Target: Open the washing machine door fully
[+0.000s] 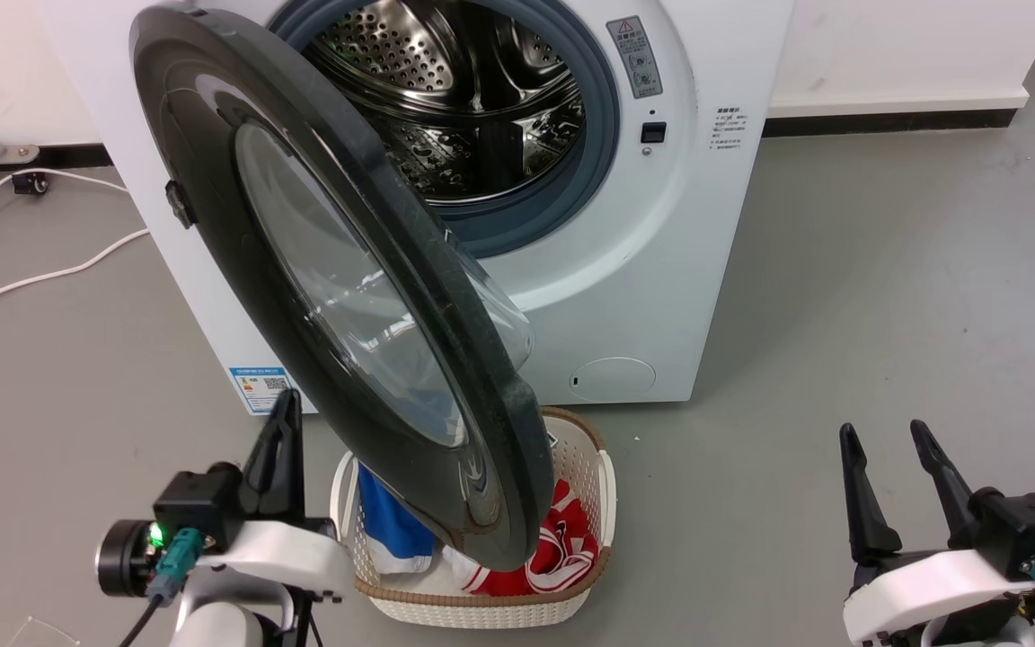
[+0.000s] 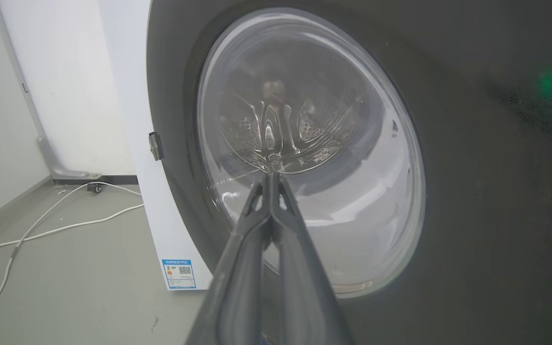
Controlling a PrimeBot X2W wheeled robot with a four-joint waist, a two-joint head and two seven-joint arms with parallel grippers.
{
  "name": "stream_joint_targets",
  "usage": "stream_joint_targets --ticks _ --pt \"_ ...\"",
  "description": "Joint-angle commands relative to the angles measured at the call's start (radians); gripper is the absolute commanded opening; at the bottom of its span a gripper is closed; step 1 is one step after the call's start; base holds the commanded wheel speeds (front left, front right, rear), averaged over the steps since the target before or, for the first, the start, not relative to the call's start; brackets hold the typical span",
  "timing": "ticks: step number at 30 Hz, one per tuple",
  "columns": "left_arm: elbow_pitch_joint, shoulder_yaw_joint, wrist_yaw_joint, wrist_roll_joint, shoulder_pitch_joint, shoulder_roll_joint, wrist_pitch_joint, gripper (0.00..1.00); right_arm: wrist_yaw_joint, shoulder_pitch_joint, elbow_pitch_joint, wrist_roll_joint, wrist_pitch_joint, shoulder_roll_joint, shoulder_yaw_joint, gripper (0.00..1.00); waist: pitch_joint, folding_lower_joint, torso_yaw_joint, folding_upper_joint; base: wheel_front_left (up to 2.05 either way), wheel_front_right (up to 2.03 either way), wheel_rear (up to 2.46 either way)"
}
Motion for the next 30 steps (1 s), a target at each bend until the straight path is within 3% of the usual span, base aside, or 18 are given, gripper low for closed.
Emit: stream_joint_targets --ticks 1,15,30 --pt "-0.021 0.009 0.008 -0.004 -0.011 0.0 -0.003 0.0 0.0 0.004 0.005 0.002 -0.001 0.005 -0.002 1.0 -0.001 0.0 0.001 0.0 0.0 0.0 0.0" --pt "-0.384 -0.004 0.038 0.015 -0.112 -0.008 -0.002 0.0 0.0 -0.014 0.035 0.011 -0.012 0.007 -0.014 1.0 -0.009 0.0 0.006 0.0 0.0 0.0 0.0" --pt "-0.681 -0.258 0.013 -0.036 -0.168 -0.016 0.152 0.0 0.0 -0.016 0.053 0.013 -0.013 0.007 -0.026 1.0 -0.013 0.0 0.012 0.0 0.0 0.0 0.0"
